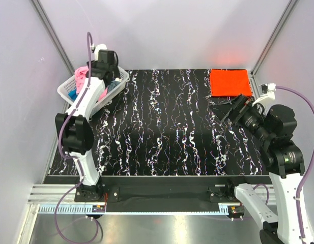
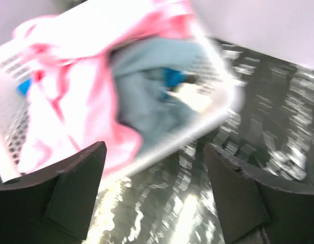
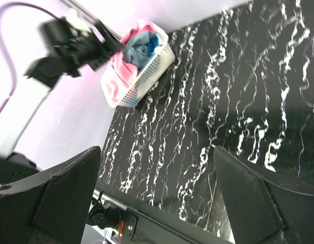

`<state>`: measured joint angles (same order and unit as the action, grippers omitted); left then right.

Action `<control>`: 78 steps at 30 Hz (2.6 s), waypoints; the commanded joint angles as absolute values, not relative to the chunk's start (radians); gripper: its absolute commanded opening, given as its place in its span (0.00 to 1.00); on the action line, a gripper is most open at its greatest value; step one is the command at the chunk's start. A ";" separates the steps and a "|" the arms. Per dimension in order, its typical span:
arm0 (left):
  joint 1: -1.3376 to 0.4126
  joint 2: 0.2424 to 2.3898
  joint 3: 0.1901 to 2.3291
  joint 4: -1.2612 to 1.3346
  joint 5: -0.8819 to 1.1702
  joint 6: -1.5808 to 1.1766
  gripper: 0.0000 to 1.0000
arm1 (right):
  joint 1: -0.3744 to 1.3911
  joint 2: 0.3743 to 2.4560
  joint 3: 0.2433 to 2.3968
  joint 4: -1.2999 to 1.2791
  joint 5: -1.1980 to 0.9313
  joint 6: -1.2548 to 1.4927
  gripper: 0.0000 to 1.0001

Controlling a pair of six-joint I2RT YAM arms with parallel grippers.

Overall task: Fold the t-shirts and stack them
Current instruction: Grab the tshirt from the pile, then move the tshirt to the center of the board

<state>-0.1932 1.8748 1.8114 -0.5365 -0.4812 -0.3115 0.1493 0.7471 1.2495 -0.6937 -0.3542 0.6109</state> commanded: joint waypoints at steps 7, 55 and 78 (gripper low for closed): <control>-0.028 1.793 1.549 -0.279 -0.477 -0.486 0.71 | 0.149 0.828 1.272 -0.695 -0.420 0.511 1.00; -0.690 1.003 0.944 -0.139 0.459 -0.611 0.60 | 0.149 0.853 1.114 -0.741 -0.448 0.669 1.00; -0.400 1.856 1.420 -0.466 -0.629 -0.212 0.91 | 0.149 0.838 1.141 -0.678 -0.508 0.652 1.00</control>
